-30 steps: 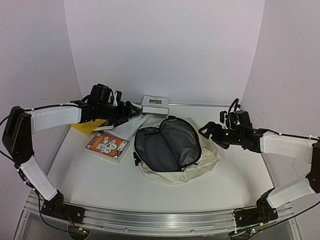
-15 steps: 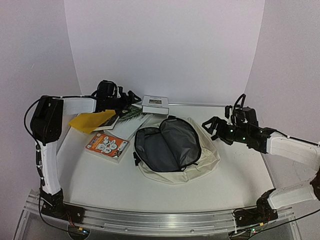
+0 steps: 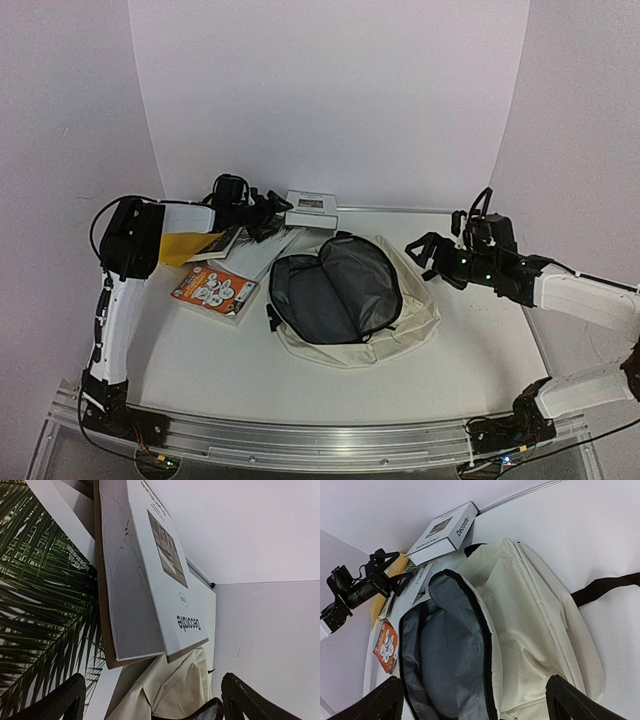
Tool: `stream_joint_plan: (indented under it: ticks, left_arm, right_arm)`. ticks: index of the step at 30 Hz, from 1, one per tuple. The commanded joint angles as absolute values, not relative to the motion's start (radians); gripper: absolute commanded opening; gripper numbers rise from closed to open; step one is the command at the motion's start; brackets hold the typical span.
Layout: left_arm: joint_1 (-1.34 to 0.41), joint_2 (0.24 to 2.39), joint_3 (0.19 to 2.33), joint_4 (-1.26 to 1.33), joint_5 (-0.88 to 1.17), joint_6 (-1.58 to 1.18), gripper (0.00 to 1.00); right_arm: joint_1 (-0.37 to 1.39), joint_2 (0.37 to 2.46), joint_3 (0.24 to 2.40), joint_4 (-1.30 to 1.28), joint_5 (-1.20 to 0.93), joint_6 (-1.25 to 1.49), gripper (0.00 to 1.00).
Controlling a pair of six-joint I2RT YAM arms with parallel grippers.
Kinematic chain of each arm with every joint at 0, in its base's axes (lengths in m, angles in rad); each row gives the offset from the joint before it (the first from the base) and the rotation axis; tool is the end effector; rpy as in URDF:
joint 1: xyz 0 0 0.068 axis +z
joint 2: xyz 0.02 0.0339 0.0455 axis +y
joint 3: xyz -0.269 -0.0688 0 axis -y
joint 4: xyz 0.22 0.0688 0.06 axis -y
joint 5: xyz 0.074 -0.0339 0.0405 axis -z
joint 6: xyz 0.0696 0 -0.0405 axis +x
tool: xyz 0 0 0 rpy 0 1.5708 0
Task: Pack the student bag
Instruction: Pick up the book from the center of the board.
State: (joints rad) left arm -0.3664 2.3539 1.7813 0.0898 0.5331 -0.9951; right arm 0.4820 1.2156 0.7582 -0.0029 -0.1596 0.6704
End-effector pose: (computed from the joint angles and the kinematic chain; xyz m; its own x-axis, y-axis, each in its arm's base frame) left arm 0.4969 -0.2286 0.1732 -0.8473 -0.4486 -0.2843 0.0332 0.4895 -0.8714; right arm 0.2414 0.1388 0.2590 -0.6712 0.3412 -0.6582 -0.2129 0.7617 0.6120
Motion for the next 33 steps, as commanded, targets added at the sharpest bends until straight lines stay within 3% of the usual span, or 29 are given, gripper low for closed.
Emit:
stream_joint_plan:
  ticks: [1, 18, 33]
  left_arm:
    - [-0.359, 2.410, 1.868, 0.173, 0.572, -1.064, 0.94]
    - [-0.359, 2.580, 1.995, 0.275, 0.587, -1.203, 0.83]
    - [-0.360, 2.562, 1.961, 0.375, 0.565, -1.223, 0.45]
  right_arm:
    - [0.478, 1.184, 0.761, 0.003, -0.129, 0.677, 0.98]
    - [0.478, 1.180, 0.758, 0.002, -0.108, 0.676, 0.98]
    - [0.478, 1.165, 0.754, -0.025, -0.091, 0.673, 0.98]
